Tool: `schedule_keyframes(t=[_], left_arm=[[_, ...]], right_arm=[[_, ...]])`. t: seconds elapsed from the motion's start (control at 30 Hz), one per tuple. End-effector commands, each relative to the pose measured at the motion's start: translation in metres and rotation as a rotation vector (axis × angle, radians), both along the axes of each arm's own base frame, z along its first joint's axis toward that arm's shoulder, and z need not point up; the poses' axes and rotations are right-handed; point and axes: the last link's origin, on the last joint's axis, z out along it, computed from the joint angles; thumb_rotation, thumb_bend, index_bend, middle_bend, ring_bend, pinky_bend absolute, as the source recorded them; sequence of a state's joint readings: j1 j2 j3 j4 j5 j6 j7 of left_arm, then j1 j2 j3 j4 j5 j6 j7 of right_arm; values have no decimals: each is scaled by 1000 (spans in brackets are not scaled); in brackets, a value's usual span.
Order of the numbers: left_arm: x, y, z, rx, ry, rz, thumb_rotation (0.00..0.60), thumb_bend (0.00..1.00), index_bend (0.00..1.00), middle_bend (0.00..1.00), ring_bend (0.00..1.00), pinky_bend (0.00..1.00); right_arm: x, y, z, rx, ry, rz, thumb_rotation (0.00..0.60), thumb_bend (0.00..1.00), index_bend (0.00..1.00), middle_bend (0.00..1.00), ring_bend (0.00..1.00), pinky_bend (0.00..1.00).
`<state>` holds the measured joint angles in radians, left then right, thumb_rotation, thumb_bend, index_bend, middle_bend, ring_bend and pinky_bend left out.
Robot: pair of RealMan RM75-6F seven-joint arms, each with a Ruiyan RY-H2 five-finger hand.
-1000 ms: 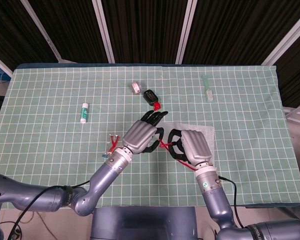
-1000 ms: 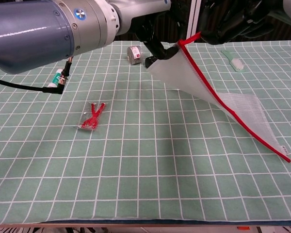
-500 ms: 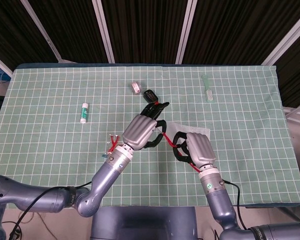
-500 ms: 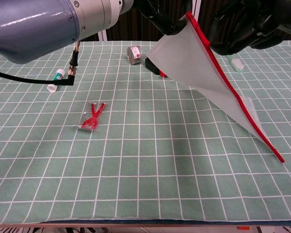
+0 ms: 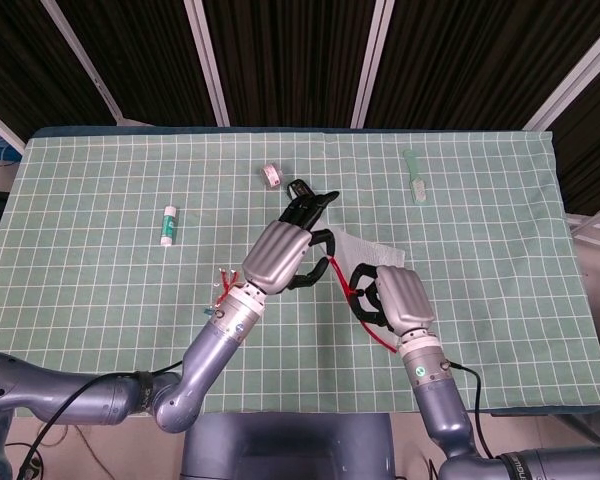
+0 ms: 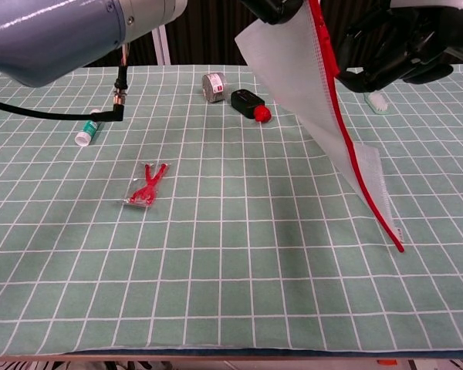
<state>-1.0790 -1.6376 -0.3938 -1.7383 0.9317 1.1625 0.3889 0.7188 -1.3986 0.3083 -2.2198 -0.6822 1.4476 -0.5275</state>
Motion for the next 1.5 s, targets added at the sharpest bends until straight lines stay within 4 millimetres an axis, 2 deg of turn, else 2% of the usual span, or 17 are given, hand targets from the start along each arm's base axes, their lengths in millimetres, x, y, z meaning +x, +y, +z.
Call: schedule_keyframes(t=[0.03, 0.27, 0.53, 0.93, 1.13, 1.5], left_arm=[[2, 1, 3, 8, -21, -1, 600, 463, 563, 6, 0, 0], [7, 9, 18, 48, -73, 5, 600, 463, 563, 6, 0, 0], [1, 20, 38, 97, -77, 16, 600, 463, 563, 6, 0, 0], [-26, 32, 68, 157, -67, 54, 600, 463, 563, 6, 0, 0], [-49, 40, 80, 183, -52, 100, 600, 463, 563, 6, 0, 0], [-75, 48, 87, 204, -27, 154, 600, 462, 562, 6, 0, 0]], right_arm=[[0, 0, 0, -2, 1, -2, 600, 571, 675, 1000, 1000, 1000], [-10, -5, 2, -18, 18, -39, 600, 573, 675, 1000, 1000, 1000], [-25, -11, 9, -42, 26, -83, 600, 575, 674, 1000, 1000, 1000], [-53, -20, 35, -110, 30, -156, 600, 578, 675, 1000, 1000, 1000], [-74, -25, 55, -163, 27, -212, 600, 578, 675, 1000, 1000, 1000], [-90, -30, 74, -198, 18, -243, 600, 580, 675, 1000, 1000, 1000]])
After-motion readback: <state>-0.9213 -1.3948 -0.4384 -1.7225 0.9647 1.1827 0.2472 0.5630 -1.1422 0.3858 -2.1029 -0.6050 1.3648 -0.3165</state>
